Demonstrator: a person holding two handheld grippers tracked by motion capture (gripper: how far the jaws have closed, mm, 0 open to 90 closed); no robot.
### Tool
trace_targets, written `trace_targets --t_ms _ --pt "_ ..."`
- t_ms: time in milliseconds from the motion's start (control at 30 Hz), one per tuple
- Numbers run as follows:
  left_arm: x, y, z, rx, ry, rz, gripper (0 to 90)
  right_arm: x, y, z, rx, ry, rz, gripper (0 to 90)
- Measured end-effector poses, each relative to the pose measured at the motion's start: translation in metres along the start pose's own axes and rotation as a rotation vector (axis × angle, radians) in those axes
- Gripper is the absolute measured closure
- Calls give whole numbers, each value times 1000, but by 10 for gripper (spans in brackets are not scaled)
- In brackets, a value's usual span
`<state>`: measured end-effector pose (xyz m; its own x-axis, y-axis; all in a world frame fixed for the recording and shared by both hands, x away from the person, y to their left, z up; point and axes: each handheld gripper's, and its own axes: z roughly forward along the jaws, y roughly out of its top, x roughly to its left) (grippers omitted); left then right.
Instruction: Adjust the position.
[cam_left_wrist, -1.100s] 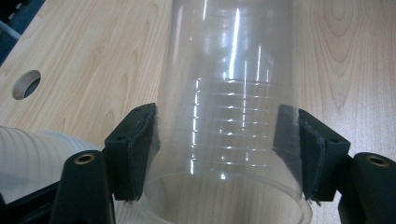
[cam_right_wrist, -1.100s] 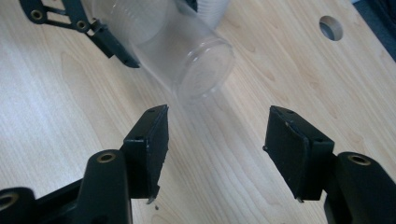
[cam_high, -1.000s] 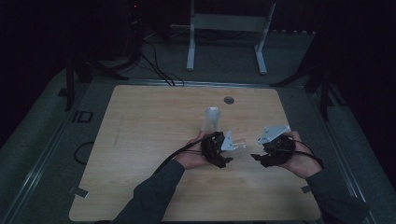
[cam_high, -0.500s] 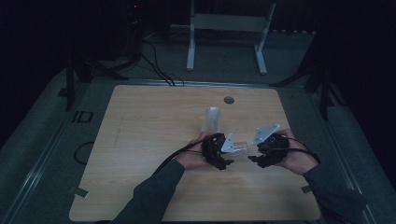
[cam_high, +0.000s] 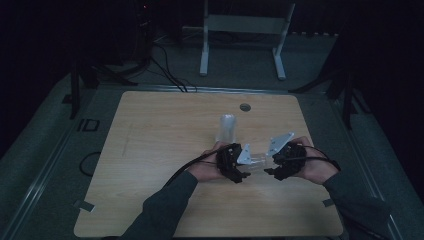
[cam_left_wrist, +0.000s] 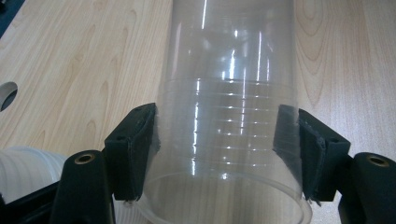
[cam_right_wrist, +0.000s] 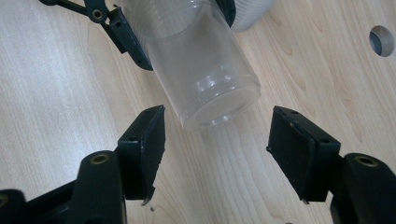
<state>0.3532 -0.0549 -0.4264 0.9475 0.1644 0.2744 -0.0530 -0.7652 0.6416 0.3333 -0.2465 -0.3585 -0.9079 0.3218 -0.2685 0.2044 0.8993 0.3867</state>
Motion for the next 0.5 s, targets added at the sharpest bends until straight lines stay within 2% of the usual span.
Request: trace_targets --t_ms 333,500 --pt "0 1 -2 -9 -3 -1 309 -1 2 4 30 21 -22 360" --pt "-2 1 -1 -8 -3 7 309 -1 4 5 28 30 -34 349"
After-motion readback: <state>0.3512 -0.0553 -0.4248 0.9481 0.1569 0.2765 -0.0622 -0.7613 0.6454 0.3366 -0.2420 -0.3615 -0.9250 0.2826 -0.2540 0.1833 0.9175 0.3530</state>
